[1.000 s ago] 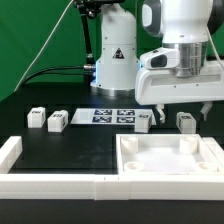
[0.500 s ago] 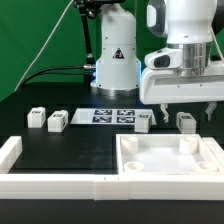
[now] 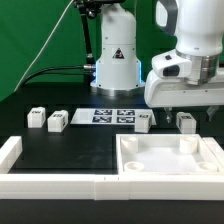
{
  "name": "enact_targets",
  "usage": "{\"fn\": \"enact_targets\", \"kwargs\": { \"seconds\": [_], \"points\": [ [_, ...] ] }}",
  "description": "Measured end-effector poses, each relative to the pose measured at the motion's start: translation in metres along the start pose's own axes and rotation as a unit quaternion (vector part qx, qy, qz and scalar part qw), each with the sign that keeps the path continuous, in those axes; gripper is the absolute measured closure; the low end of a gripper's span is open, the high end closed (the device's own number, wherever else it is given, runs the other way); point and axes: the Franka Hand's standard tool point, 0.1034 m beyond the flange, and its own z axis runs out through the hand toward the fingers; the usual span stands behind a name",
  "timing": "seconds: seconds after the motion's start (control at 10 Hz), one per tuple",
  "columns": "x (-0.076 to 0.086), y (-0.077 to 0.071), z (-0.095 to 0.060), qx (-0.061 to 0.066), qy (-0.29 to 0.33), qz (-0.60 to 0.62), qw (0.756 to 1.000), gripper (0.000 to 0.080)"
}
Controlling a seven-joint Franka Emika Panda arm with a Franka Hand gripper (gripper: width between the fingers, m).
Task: Assemble one leg
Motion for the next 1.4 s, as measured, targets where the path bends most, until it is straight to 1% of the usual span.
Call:
{"fn": "enact_targets", "kwargs": {
  "seconds": [0.1,0.3,0.4,0.5,0.6,0.7,0.8,0.9,1.1,1.4],
  "points": [
    [-0.007,0.001,0.0,-0.005,-0.062,-0.007,0.998,0.015],
    [-0.008,0.01,0.001,-0.007,-0.164,-0.013,0.986,0.015],
    [-0.012,0.016,0.003,-0.008,-0.217,-0.01,0.976,0.015],
    [-0.01,0.019,0.007,-0.008,-0.246,-0.007,0.969,0.015],
    [-0.019,0.02,0.008,-0.012,-0.298,-0.004,0.954,0.015],
    [-0.02,0.019,0.012,-0.015,-0.343,-0.003,0.939,0.015],
    [-0.009,0.015,0.018,-0.016,-0.324,0.005,0.946,0.015],
    [-0.012,0.011,0.018,-0.019,-0.32,0.007,0.947,0.015],
    [-0.014,0.006,0.02,-0.021,-0.323,0.007,0.946,0.015],
    [-0.013,0.005,0.021,-0.021,-0.321,0.004,0.947,0.015]
  ]
}}
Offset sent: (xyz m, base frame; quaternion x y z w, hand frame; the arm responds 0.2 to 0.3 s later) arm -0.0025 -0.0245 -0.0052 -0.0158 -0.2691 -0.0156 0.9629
